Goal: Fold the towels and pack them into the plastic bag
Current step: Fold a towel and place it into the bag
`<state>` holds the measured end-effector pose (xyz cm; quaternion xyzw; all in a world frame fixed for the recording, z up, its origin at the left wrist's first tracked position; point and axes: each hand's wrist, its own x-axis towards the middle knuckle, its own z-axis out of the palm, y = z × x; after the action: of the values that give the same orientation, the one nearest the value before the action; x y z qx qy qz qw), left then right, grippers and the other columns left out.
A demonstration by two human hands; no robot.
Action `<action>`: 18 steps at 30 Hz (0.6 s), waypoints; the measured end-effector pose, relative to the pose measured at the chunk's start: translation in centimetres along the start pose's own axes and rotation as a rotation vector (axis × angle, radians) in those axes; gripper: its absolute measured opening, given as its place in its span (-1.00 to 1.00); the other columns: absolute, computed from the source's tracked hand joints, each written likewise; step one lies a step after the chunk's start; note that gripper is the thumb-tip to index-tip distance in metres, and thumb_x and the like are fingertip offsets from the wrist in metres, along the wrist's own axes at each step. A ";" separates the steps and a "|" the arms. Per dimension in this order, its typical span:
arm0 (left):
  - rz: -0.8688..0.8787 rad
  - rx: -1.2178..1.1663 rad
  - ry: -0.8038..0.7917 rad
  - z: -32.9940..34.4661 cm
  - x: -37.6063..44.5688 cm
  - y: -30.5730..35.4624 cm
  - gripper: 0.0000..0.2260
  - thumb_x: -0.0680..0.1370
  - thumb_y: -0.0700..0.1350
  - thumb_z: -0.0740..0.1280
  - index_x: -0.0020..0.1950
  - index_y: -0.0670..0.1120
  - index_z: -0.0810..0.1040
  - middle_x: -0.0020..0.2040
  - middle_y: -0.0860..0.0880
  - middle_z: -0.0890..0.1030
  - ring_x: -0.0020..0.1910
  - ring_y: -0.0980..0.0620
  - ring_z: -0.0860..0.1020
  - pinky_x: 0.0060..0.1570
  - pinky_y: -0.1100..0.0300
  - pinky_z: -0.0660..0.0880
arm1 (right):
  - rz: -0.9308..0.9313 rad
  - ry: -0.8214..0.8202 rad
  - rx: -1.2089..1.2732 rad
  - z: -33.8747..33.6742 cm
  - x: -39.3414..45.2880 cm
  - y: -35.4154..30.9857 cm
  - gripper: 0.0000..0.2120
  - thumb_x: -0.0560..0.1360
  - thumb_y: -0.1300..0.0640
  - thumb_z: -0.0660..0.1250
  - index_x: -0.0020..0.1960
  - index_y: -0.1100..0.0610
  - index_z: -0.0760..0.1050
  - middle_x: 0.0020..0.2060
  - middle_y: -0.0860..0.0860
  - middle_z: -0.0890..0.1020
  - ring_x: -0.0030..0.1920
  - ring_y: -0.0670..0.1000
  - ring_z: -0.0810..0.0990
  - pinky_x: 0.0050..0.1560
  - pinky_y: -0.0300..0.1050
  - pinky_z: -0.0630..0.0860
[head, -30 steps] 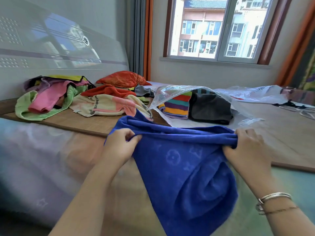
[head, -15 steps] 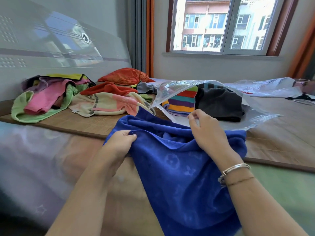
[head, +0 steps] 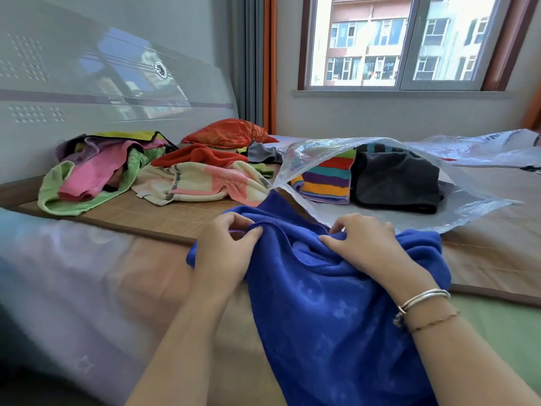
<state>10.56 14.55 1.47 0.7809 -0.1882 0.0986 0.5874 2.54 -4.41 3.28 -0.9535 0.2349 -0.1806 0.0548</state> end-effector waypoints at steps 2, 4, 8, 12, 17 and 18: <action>0.034 -0.031 -0.066 0.3 -0.4 0.5 -0.93 0.50 -0.15 0.43 -0.16 -0.09 0.57 -0.12 0.14 0.58 -0.09 0.25 0.51 -0.18 0.51 0.36 | -0.076 -0.034 0.064 -1.0 -1.2 0.1 -0.87 0.50 -0.07 0.29 -0.07 -0.05 0.55 -0.11 -0.09 0.62 0.02 0.04 0.53 0.05 -0.02 0.26; 0.083 -0.030 -0.130 0.6 -1.1 0.9 -0.93 0.50 -0.14 0.42 -0.13 -0.12 0.57 0.00 0.18 0.55 0.04 0.23 0.50 -0.09 0.50 0.33 | -0.195 -0.026 0.124 -1.8 -2.6 0.6 -0.97 0.45 0.05 0.31 -0.12 -0.06 0.47 -0.21 -0.13 0.54 -0.03 -0.01 0.44 -0.02 -0.07 0.25; 0.122 -0.002 -0.274 1.3 -2.7 1.4 -0.89 0.52 -0.16 0.40 -0.18 -0.05 0.52 0.19 0.20 0.49 0.27 0.26 0.40 0.17 0.37 0.25 | -0.362 -0.048 0.222 -2.5 -5.6 1.5 -0.85 0.34 0.18 0.30 -0.23 -0.04 0.38 -0.23 -0.12 0.43 -0.10 -0.08 0.35 -0.12 -0.15 0.29; 0.164 0.079 -0.392 2.6 -3.7 0.6 -0.80 0.54 -0.15 0.36 -0.24 0.05 0.44 -0.03 0.12 0.65 0.07 0.14 0.59 0.19 0.15 0.45 | -0.290 -0.112 0.254 -2.5 -7.1 2.6 -0.83 0.33 0.09 0.28 -0.33 0.07 0.28 -0.37 -0.08 0.44 -0.30 -0.05 0.37 -0.21 -0.01 0.38; 0.183 0.170 -0.369 2.7 -3.8 0.7 -0.86 0.54 -0.10 0.36 -0.21 0.01 0.47 -0.23 0.09 0.61 -0.12 0.11 0.59 0.07 0.01 0.51 | -0.131 0.032 0.225 -1.9 -6.7 2.3 -0.70 0.49 -0.11 0.26 -0.28 0.06 0.35 -0.39 -0.08 0.51 -0.33 -0.06 0.47 -0.24 -0.04 0.42; 0.181 0.163 -0.368 2.6 -3.7 0.8 -0.86 0.54 -0.11 0.36 -0.20 0.01 0.47 -0.24 0.10 0.61 -0.12 0.12 0.59 0.07 0.03 0.51 | -0.103 0.035 0.268 -1.6 -6.3 2.1 -0.75 0.49 -0.11 0.30 -0.19 0.04 0.38 -0.30 -0.09 0.56 -0.26 -0.05 0.53 -0.18 -0.04 0.49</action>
<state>6.69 12.54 0.00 0.8105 -0.3529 0.0215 0.4670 -4.19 -3.32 2.37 -0.9451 0.1605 -0.2295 0.1681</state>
